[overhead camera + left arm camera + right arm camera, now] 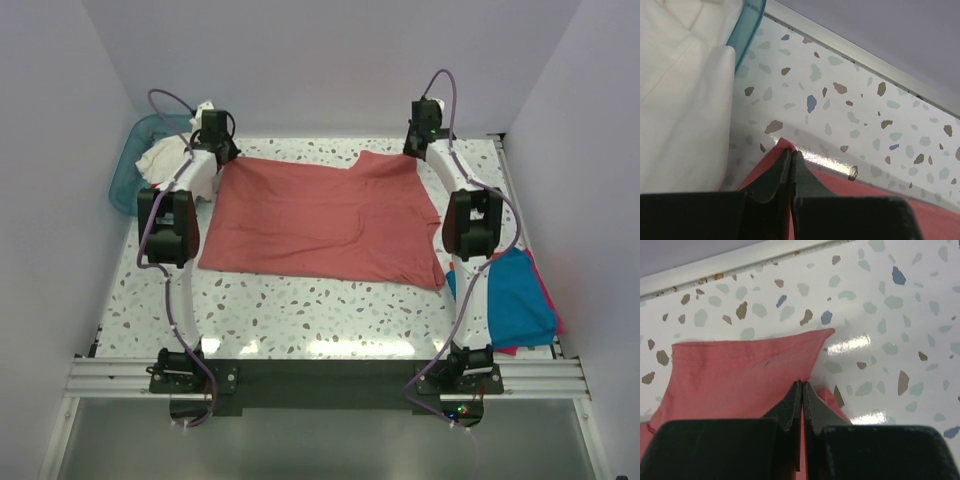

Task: Fold and stack the t-shirts
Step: Fold the tshirt

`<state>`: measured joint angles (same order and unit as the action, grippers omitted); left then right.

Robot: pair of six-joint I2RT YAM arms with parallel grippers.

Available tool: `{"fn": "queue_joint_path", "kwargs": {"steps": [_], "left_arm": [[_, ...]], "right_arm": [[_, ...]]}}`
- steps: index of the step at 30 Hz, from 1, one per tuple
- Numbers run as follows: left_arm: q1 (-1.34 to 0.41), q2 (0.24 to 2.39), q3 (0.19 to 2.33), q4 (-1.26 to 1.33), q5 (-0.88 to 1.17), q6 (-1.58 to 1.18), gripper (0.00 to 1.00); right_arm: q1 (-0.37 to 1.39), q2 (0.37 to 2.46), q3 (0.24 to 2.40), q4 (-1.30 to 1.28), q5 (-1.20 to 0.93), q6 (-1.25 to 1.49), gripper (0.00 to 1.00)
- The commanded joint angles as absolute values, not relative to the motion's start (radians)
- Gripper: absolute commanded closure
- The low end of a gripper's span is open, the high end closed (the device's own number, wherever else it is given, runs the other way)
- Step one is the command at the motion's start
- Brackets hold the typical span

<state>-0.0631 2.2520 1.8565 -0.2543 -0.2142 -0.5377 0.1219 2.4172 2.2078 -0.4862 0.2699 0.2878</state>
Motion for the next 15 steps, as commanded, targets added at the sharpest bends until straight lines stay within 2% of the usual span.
{"fn": "queue_joint_path", "kwargs": {"steps": [1, 15], "left_arm": [[-0.048, 2.2, 1.836, -0.199, -0.216, -0.522, 1.0], [-0.04, 1.988, 1.571, -0.198, -0.232, -0.563, 1.0]], "right_arm": [[0.112, 2.248, 2.098, -0.425, 0.291, 0.294, 1.0], [0.115, 1.853, 1.554, -0.344, 0.261, 0.417, 1.0]]}}
